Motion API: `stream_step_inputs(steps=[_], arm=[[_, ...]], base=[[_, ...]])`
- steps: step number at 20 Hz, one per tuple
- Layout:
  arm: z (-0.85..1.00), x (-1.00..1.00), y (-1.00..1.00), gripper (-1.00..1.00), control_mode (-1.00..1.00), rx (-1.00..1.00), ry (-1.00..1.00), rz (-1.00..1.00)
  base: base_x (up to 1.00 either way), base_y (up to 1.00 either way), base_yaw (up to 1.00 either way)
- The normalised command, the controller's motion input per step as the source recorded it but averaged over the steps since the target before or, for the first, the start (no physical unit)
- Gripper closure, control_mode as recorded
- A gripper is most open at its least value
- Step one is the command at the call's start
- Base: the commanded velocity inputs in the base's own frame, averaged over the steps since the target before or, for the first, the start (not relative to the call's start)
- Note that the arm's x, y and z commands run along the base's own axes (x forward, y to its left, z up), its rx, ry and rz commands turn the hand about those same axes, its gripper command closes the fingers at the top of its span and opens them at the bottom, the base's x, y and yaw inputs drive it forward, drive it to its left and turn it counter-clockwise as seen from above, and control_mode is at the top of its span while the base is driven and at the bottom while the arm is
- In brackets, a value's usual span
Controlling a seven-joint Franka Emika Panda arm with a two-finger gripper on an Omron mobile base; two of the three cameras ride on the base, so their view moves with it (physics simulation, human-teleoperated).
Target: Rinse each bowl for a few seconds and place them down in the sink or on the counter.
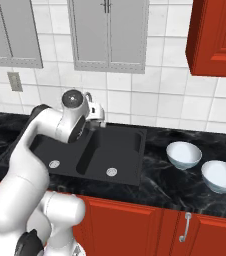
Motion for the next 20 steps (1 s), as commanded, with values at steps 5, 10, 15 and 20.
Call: stream_step_inputs(steps=[5, 10, 15, 20], arm=[[-0.17, 0.26, -0.12, -1.0, -1.0, 0.0, -0.03, 0.09], [-0.18, 0.23, -0.1, -1.0, -1.0, 0.0, -0.07, 0.1], [-0.16, 0.14, -0.12, -1.0, -1.0, 0.0, -0.15, 0.1], [-0.17, 0.11, -0.14, -1.0, -1.0, 0.0, -0.18, 0.09]], base=[[0.0, 0.0, 0.0], [0.0, 0.0, 0.0], [0.0, 0.0, 0.0], [0.0, 0.0, 0.0]])
